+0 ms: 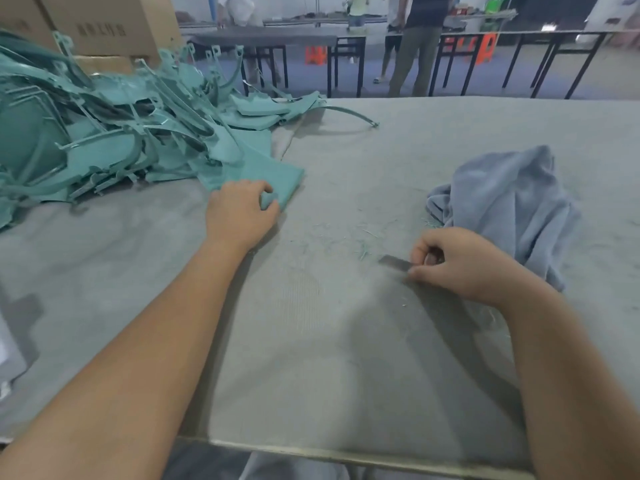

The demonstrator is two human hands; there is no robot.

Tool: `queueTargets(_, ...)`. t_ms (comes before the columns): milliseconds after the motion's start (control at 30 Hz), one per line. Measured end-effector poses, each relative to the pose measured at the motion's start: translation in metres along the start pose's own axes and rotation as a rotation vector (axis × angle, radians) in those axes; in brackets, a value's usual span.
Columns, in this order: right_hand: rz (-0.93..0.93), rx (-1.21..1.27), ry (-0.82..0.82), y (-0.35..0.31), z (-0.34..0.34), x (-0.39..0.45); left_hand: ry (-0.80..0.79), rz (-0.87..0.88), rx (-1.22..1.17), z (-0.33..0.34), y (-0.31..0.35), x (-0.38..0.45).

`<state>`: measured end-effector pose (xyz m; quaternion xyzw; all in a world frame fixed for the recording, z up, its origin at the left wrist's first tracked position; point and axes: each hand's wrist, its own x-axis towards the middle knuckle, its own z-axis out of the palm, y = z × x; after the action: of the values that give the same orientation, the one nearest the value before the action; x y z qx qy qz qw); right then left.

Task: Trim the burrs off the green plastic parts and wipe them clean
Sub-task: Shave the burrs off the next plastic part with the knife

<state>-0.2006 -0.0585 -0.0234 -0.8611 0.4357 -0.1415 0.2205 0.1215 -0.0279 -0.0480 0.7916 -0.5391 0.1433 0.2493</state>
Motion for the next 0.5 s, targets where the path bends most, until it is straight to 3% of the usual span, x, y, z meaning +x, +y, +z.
queueTargets(67, 0.059, 0.118, 0.134, 0.006, 0.002, 0.003, 0.035, -0.015, 0.018, -0.005, 0.006, -0.003)
queueTargets(167, 0.187, 0.432, 0.413, 0.011, 0.005, 0.008, -0.073, -0.139, 0.029, -0.009, 0.007, -0.008)
queueTargets(300, 0.272, 0.556, 0.694, 0.013, 0.003, 0.012, -0.226, -0.304, -0.068, -0.006, 0.026, -0.019)
queueTargets(400, 0.244, 0.484, 0.686, 0.015, 0.007, 0.012, -0.258, -0.267, -0.017, -0.003, 0.044, -0.024)
queueTargets(500, 0.196, 0.199, 0.542, 0.011, 0.012, 0.006, -0.207, -0.159, 0.033, -0.002, 0.061, -0.030)
